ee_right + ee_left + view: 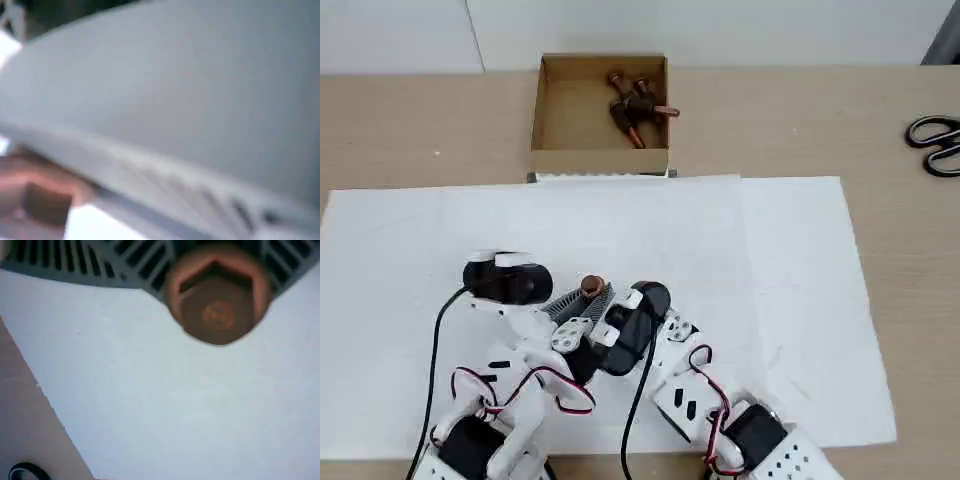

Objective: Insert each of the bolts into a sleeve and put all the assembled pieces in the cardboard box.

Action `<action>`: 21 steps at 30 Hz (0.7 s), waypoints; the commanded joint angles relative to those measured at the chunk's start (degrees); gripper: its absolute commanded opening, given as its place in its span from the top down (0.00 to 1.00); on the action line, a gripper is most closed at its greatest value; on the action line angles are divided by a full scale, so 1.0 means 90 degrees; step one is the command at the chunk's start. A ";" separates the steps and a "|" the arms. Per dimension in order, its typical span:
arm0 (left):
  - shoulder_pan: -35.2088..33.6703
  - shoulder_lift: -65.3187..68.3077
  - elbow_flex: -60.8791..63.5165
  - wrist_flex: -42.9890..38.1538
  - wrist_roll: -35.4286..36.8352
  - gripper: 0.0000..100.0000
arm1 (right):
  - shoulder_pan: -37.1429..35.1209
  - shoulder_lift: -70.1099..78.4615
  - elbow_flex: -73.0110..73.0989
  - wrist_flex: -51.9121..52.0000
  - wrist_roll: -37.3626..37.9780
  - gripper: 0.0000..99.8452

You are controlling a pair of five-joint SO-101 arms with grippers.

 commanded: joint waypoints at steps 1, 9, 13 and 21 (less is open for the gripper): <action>0.0117 0.0088 0.0190 0.0166 -0.0156 0.99 | -0.0015 -0.0122 -0.0459 -0.0288 0.0078 1.00; 0.0117 0.0088 0.0161 0.0156 -0.0576 0.92 | -0.0015 -0.0122 -0.0420 -0.0249 0.0078 1.00; 0.0107 0.0098 0.0073 0.0166 -0.0889 0.77 | -0.0015 -0.0112 -0.0400 -0.0239 0.0078 1.00; -0.0088 0.0117 -0.0571 0.0176 -0.1416 0.76 | -0.0015 -0.0112 -0.0274 -0.0230 0.0078 1.00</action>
